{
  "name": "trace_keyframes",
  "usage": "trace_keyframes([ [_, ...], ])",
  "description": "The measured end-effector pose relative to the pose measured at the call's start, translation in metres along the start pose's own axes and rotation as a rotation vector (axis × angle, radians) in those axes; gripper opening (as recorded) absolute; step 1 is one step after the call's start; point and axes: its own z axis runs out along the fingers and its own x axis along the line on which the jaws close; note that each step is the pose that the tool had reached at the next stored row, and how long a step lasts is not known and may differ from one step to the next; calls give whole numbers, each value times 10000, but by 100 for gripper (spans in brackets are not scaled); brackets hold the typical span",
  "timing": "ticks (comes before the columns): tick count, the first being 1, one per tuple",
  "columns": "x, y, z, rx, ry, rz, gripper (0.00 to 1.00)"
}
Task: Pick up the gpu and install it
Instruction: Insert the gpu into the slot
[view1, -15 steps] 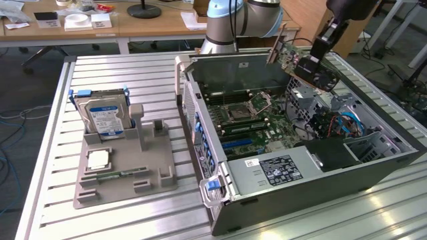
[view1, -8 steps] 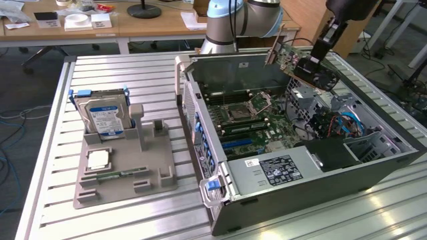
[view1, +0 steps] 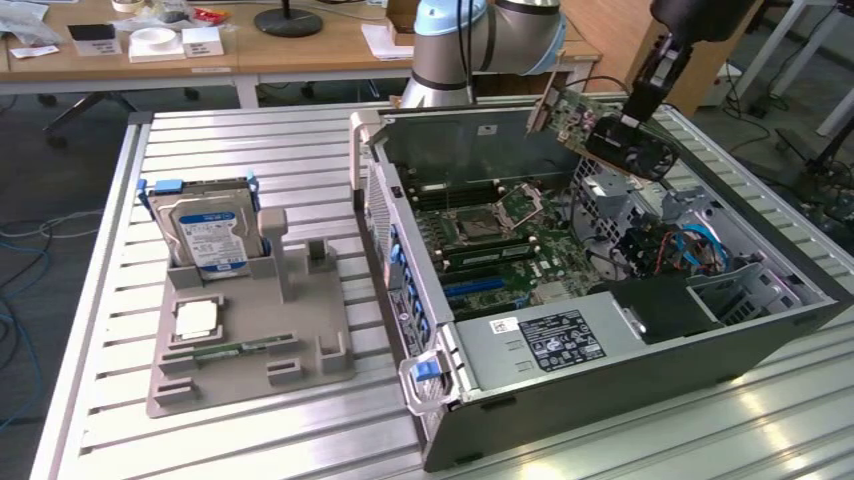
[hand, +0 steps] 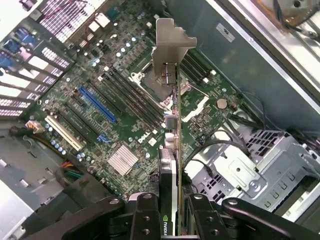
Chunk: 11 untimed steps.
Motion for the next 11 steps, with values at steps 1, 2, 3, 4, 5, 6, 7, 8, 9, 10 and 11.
trace_keyframes([
  [1, 0, 0, 0, -2, 9, -105, 27],
  [2, 0, 1, 1, -4, 16, -203, 27],
  [3, -1, 1, 2, -6, 24, -301, 27],
  [4, -1, 1, 2, -6, 32, -398, 27],
  [5, -1, 2, 3, -7, 40, -493, 27],
  [6, -2, 2, 4, -8, 48, -586, 27],
  [7, -2, 4, 4, -6, 60, -679, 27],
  [8, -2, 4, 4, -4, 69, -763, 27],
  [9, -3, 5, 5, -4, 78, -847, 27],
  [10, -3, 6, 6, -2, 88, -930, 27],
  [11, -3, 7, 6, 0, 97, -1009, 27],
])
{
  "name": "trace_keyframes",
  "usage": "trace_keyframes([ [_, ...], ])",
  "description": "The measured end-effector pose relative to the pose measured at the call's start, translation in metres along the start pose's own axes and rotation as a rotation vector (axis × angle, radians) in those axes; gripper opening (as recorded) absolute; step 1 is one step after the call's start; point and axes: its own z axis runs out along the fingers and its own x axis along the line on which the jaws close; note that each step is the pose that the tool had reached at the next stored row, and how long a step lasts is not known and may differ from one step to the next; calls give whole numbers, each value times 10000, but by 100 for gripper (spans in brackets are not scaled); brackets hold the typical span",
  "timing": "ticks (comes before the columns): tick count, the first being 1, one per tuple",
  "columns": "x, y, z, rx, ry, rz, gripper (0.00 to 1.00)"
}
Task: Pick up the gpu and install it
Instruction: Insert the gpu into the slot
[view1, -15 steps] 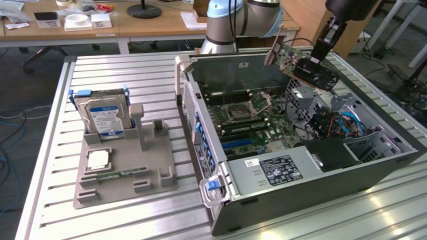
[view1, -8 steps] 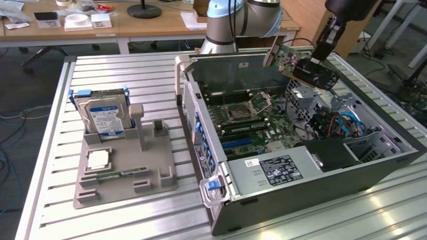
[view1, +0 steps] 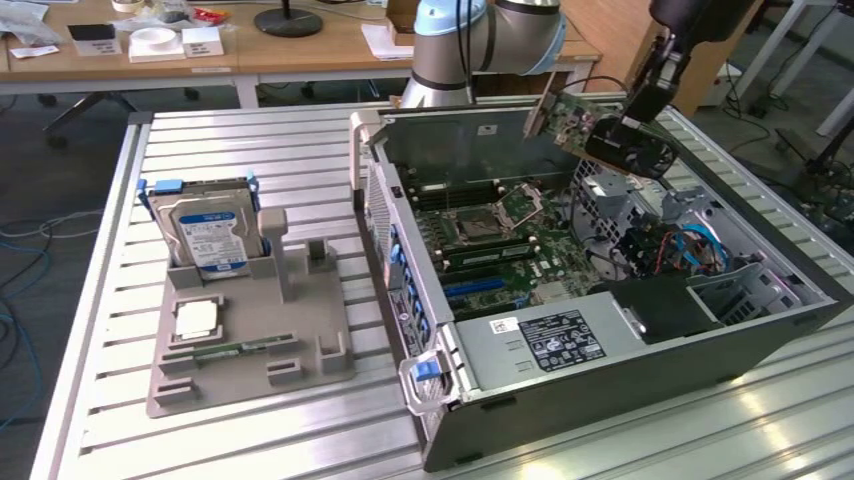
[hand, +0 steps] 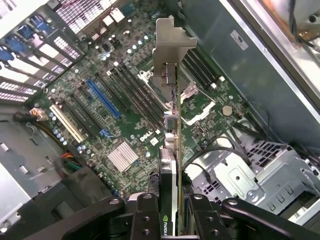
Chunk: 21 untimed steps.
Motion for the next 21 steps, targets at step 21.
trace_keyframes([
  [21, -2, 11, 3, 9, 81, -728, 27],
])
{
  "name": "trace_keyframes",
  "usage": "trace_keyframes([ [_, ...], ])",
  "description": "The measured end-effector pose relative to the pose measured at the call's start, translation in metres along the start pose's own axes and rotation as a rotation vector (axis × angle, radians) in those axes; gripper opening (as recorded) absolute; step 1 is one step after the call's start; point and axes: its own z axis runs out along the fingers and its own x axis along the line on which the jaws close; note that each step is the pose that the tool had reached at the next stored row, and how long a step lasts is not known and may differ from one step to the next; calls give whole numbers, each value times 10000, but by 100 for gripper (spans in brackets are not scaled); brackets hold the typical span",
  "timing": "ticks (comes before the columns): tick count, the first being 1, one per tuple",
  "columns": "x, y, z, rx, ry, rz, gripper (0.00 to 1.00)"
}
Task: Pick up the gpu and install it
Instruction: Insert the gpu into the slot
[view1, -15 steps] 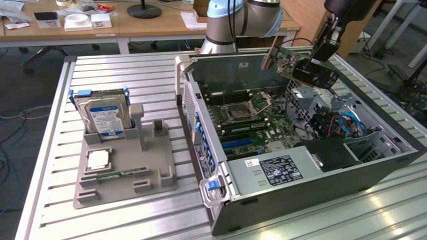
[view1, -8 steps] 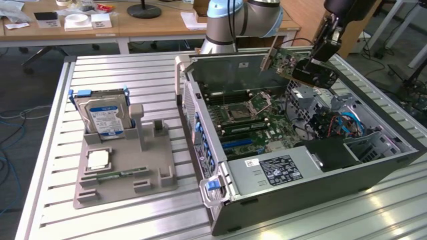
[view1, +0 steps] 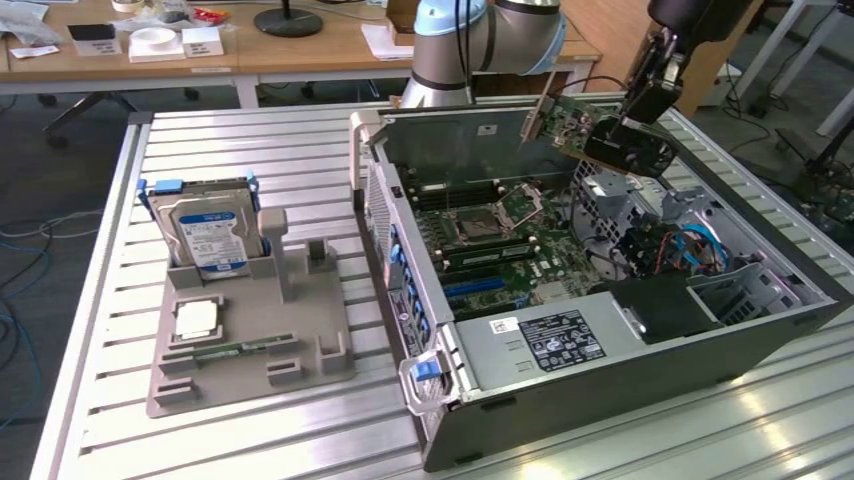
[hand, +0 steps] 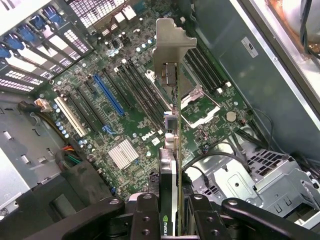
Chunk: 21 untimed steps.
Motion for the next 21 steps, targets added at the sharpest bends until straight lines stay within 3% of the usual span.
trace_keyframes([
  [5, 1, 1, 1, -4, 14, -218, 27],
  [21, 0, 0, 7, -29, 114, -1628, 27],
])
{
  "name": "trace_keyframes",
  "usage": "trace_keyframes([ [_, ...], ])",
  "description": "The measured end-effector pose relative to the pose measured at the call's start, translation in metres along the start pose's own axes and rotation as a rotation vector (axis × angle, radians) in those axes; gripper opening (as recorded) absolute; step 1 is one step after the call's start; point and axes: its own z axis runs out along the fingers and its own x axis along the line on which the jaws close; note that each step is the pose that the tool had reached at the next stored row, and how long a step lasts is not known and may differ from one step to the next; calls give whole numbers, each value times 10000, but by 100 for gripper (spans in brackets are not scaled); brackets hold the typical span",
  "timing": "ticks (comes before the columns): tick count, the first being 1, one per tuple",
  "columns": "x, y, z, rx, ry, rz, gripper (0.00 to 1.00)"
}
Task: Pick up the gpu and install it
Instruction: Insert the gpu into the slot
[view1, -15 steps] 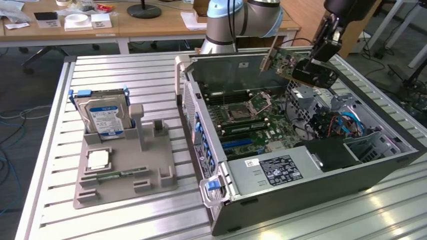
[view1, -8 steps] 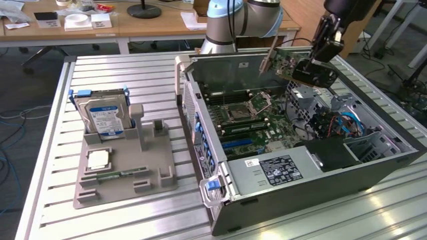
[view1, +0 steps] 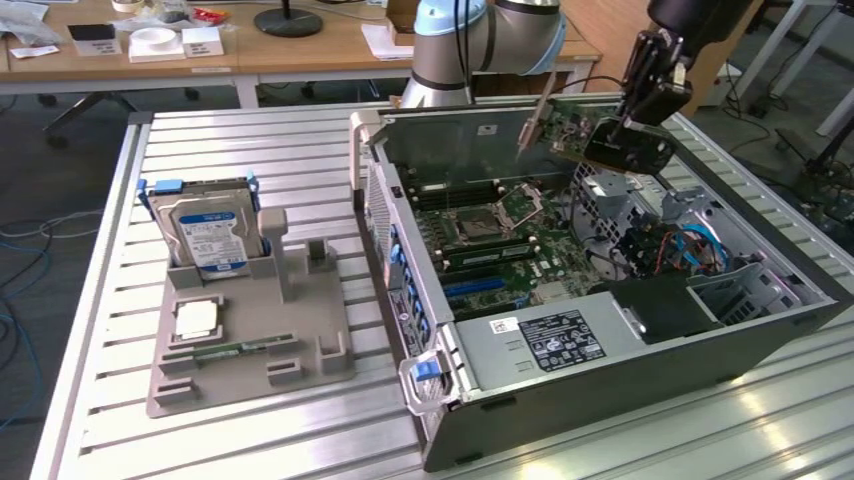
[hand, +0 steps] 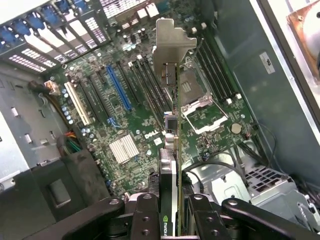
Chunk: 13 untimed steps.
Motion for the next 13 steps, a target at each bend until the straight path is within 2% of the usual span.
trace_keyframes([
  [13, -1, 0, 8, -19, 77, -1110, 27],
])
